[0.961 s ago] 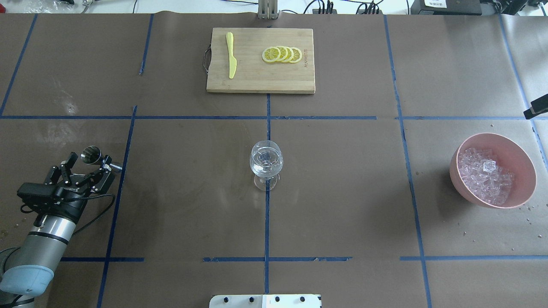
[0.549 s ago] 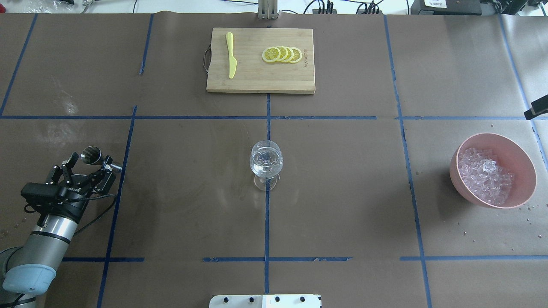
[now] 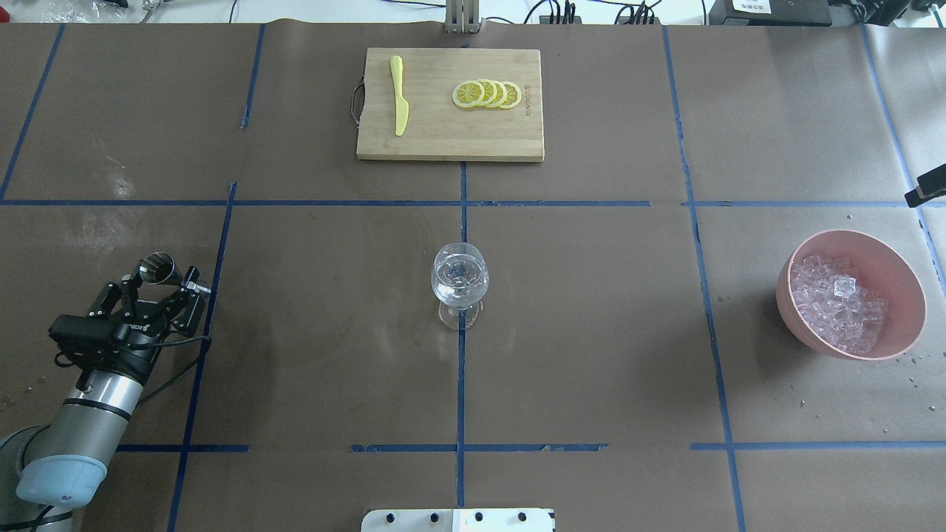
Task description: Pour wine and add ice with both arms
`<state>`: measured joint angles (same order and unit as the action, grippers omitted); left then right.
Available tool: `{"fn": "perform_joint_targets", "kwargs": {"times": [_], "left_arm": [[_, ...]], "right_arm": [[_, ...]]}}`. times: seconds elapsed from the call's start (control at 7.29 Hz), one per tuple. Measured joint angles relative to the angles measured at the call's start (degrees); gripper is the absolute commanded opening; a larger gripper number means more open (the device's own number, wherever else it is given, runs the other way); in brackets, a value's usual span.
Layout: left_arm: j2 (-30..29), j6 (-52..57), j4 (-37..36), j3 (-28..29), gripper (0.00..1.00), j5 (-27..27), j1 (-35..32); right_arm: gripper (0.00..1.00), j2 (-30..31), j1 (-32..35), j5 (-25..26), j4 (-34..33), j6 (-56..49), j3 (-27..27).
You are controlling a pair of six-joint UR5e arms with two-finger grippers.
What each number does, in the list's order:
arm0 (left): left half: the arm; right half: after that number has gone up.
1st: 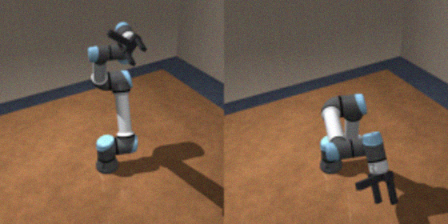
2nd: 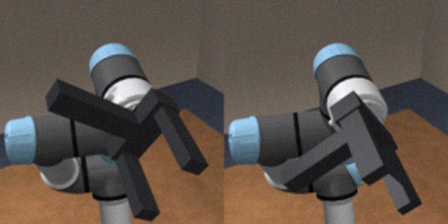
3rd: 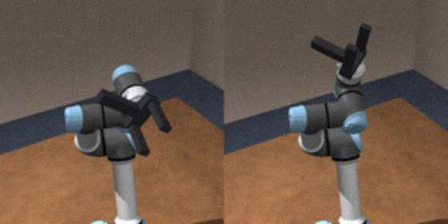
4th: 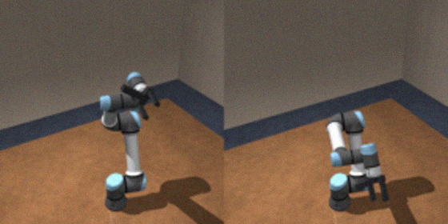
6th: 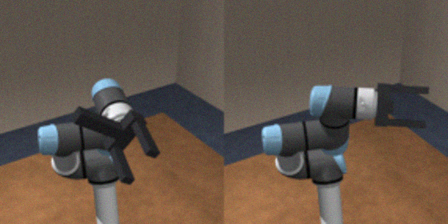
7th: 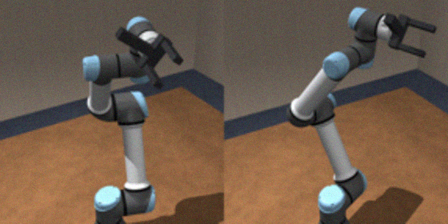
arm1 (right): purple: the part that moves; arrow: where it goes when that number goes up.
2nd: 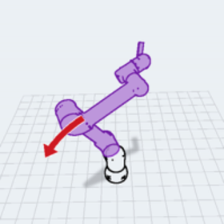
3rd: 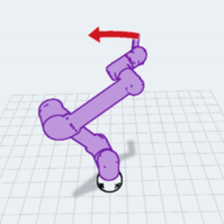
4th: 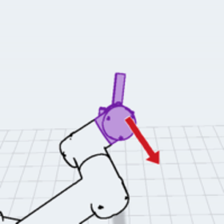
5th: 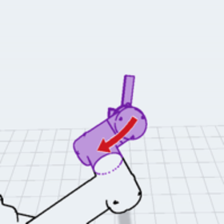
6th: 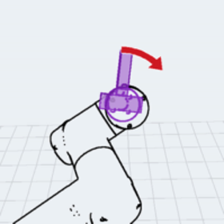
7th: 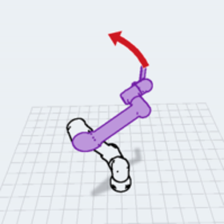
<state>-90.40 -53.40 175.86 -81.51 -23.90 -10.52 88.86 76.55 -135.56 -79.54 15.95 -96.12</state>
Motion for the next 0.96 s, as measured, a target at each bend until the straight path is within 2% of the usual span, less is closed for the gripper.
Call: {"fn": "perform_joint_targets", "kwargs": {"times": [0.82,0.96], "left_arm": [[-0.7,0.1,0.0,1.5,0.52,-0.5,0.7],[-0.7,0.1,0.0,1.7,0.42,-0.6,0.7]], "right_arm": [[1.0,0.0,0.0,0.0,-0.1,0.1,0.1],[1.0,0.0,0.0,0.0,-0.1,0.1,0.1]]}}
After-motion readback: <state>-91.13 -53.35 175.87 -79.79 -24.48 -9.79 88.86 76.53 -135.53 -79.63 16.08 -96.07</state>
